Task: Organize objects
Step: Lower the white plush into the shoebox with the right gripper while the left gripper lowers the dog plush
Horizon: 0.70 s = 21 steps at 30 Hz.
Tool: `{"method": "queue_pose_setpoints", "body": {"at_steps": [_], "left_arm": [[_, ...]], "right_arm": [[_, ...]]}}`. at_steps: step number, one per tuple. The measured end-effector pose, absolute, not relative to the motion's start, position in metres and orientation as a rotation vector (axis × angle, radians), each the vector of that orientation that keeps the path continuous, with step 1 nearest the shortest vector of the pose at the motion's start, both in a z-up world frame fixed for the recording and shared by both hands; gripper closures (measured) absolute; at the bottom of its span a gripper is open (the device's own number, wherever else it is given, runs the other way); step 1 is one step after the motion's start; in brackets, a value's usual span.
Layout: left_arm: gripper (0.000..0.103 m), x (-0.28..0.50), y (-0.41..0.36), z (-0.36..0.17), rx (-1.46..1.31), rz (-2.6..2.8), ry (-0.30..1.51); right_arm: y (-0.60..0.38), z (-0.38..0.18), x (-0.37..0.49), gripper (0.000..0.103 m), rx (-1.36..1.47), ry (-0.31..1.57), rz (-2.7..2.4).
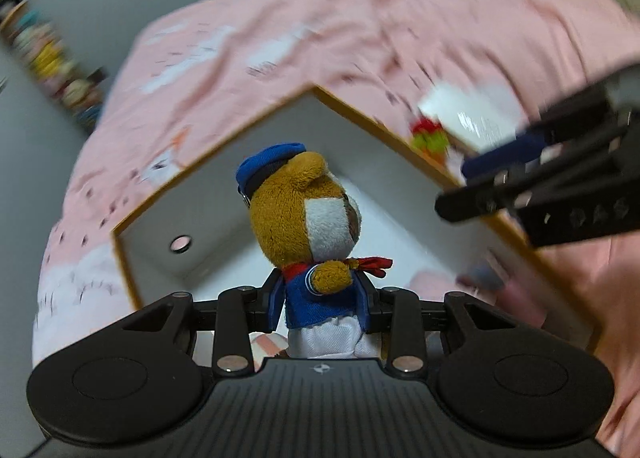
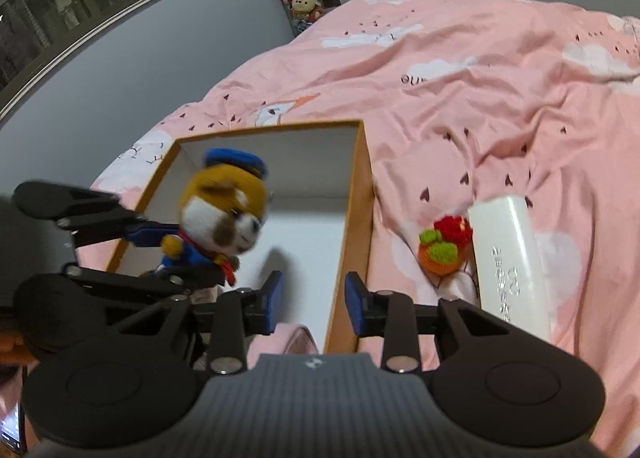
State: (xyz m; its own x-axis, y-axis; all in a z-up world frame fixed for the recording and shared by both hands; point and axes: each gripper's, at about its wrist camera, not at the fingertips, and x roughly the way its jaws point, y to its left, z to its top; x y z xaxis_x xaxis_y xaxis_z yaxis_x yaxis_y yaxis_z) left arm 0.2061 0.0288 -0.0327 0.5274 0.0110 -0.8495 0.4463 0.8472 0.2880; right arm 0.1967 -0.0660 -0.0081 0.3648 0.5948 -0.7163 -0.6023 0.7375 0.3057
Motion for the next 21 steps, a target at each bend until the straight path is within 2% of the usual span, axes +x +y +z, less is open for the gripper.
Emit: {"method": "queue_pose_setpoints", "body": {"at_steps": [8, 17, 21], "left_arm": [[0.062, 0.208, 0.012, -0.062, 0.84, -0.499, 1.048], [0.063, 0.21, -0.004, -0.092, 1.028, -0.629, 1.104], [0.056, 0.213, -0.001, -0.094, 1.007, -0.657, 1.128]], "right_arm": [[-0.079, -0.016, 0.191, 0.067, 0.007, 0.933, 0.775], [-0.085, -0.018, 0.192, 0.067, 0.026, 0.936, 0.769], [-0.089, -0.018, 0.193, 0.067, 0.035, 0.941, 0.758]]}}
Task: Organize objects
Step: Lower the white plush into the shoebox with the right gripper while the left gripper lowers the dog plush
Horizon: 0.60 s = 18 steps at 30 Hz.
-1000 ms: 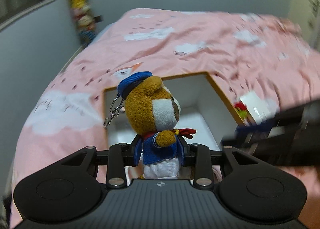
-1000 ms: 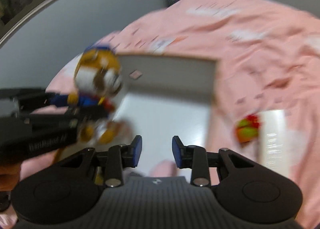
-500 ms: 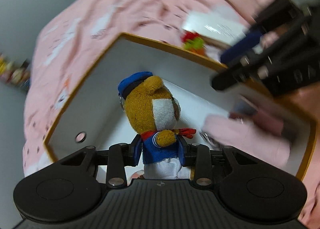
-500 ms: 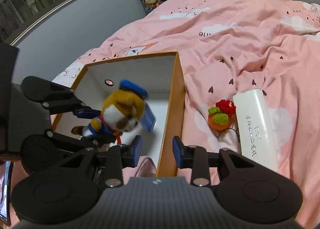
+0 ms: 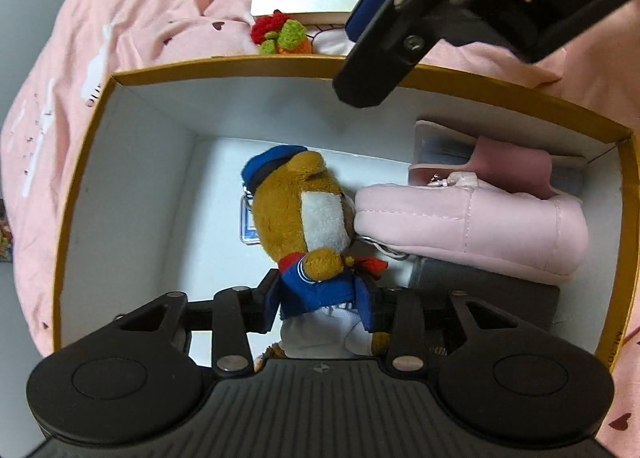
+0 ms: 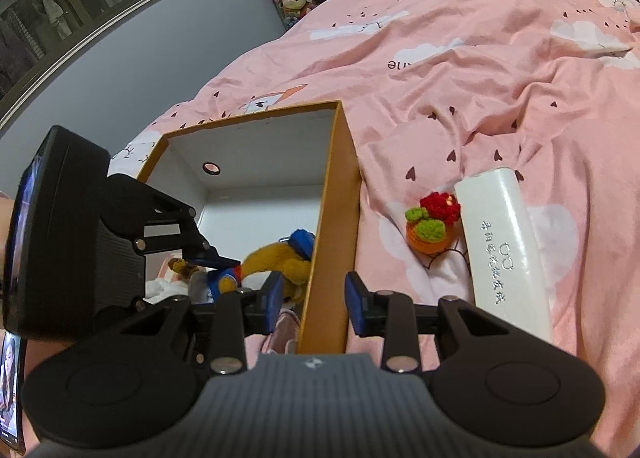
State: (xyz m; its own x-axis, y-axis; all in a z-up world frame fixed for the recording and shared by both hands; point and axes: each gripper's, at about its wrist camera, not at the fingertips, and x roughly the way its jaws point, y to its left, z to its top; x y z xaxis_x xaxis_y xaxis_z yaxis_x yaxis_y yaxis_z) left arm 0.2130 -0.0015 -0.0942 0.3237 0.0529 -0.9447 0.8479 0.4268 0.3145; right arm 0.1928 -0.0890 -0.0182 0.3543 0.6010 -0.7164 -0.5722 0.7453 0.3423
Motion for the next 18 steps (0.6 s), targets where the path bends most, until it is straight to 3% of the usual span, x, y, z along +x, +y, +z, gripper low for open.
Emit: {"method": "queue_pose_setpoints", "body": {"at_steps": [11, 18], "left_arm": [[0.056, 0.215, 0.024, -0.052, 0.687, -0.646, 1.134], [0.087, 0.238, 0.031, -0.045, 0.434, -0.522, 1.182]], "right_arm": [[-0.095, -0.019, 0.191, 0.067, 0.05, 0.952, 0.755], [-0.098, -0.02, 0.188, 0.067, 0.055, 0.955, 0.752]]}}
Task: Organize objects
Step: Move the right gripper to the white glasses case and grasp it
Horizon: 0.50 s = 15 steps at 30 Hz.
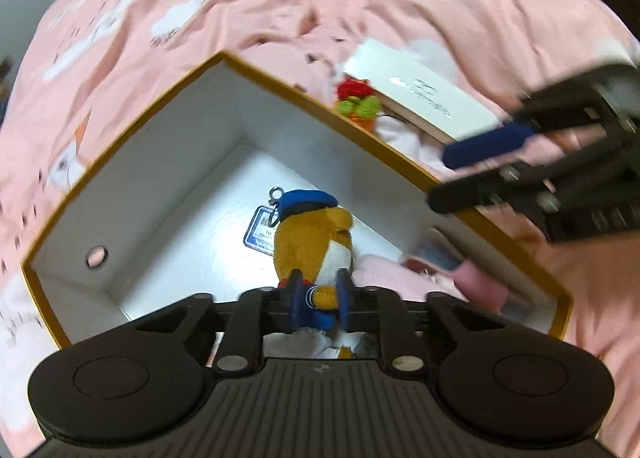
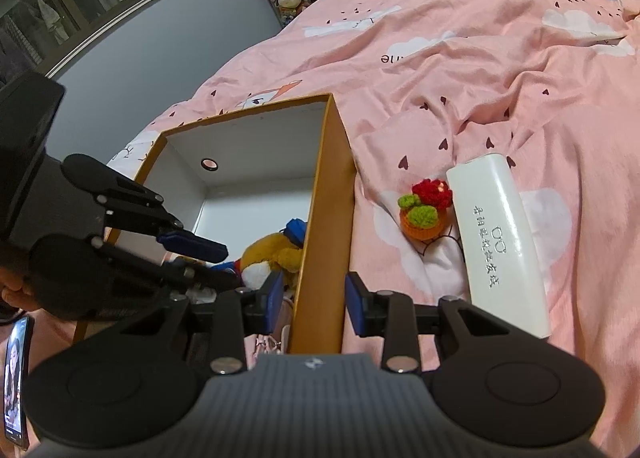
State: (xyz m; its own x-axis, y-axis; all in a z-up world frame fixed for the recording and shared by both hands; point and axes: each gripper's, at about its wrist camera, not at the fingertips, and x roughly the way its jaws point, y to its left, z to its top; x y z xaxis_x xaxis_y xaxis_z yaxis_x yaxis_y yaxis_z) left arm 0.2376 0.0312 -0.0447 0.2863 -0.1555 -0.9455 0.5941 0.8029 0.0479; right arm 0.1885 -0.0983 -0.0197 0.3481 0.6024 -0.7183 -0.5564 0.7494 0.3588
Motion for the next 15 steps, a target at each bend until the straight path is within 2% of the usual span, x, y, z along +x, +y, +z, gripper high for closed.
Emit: {"method": "queue_pose_setpoints", "body": {"at_steps": [8, 15], "left_arm": [[0.091, 0.244, 0.032, -0.056, 0.33, -0.458, 1.248], [0.091, 0.235, 0.029, -0.042, 0.321, -0.425, 1.171]], "right_arm": [[-0.106, -0.023, 0.188, 0.067, 0.072, 0.97, 0.74], [-0.122, -0.009, 0.183, 0.065, 0.095, 0.933, 0.747]]}}
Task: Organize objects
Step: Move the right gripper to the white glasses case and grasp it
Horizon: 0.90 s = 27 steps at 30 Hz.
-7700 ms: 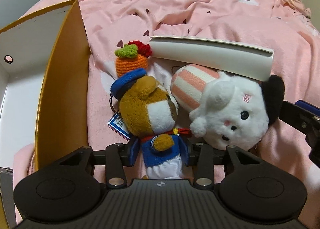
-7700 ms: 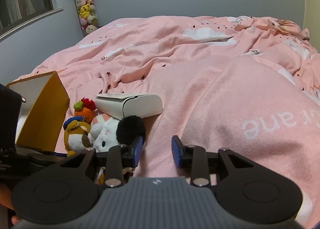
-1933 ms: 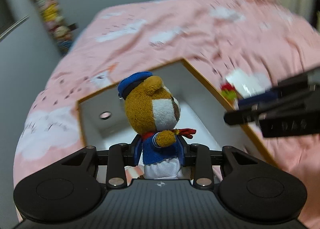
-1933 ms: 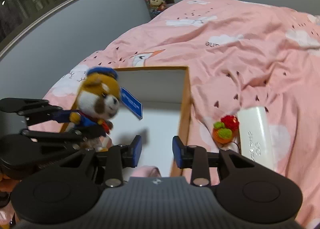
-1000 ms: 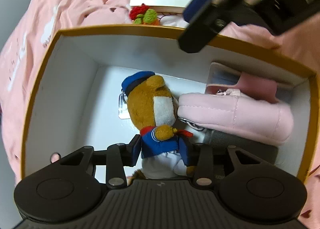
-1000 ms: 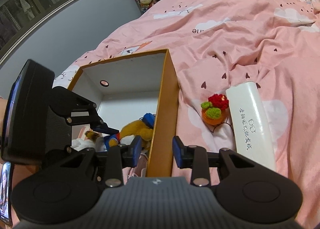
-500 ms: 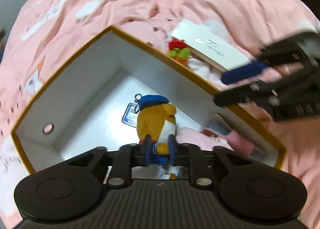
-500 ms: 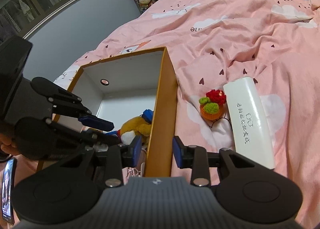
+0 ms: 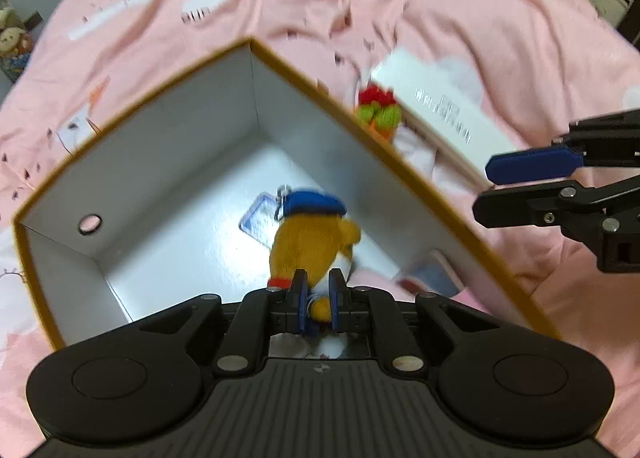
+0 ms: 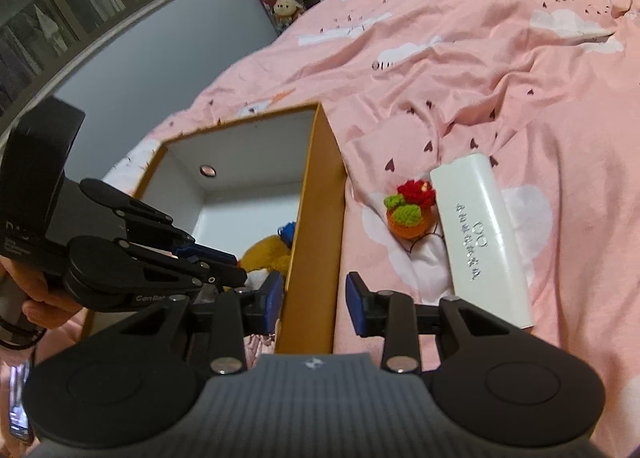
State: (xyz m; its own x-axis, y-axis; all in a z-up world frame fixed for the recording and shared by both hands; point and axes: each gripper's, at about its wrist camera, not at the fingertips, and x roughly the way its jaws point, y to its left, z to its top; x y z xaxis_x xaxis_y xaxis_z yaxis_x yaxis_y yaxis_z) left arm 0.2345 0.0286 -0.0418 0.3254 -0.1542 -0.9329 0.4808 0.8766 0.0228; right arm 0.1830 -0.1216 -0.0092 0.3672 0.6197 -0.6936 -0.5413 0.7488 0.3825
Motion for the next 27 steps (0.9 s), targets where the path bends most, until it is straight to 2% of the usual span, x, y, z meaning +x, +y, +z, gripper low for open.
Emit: {"method": "queue_pose_setpoints", "body": {"at_steps": [3, 10, 19, 20, 23, 27], "left_arm": [[0.09, 0.223, 0.025, -0.016, 0.278, -0.425, 1.091], [0.09, 0.202, -0.015, 0.028, 0.208, -0.452, 0.969], [0.082, 0.214, -0.081, 0.002, 0.418, -0.483, 0.935], [0.079, 0.217, -0.086, -0.002, 0.453, -0.487, 0.928], [0.066, 0.229, -0.096, -0.017, 0.541, -0.503, 0.913], [0.057, 0.254, -0.101, -0.038, 0.607, -0.501, 0.943]], "right_arm": [[-0.14, 0.0, 0.183, 0.059, 0.116, 0.907, 0.731], [-0.184, 0.002, 0.191, 0.059, 0.072, 0.844, 0.589], [-0.187, -0.033, 0.23, 0.058, -0.015, 0.879, 0.566], [-0.185, -0.037, 0.234, 0.054, -0.031, 0.883, 0.566], [-0.18, -0.047, 0.246, 0.032, -0.072, 0.872, 0.591], [-0.167, -0.061, 0.255, 0.032, -0.122, 0.875, 0.642]]}}
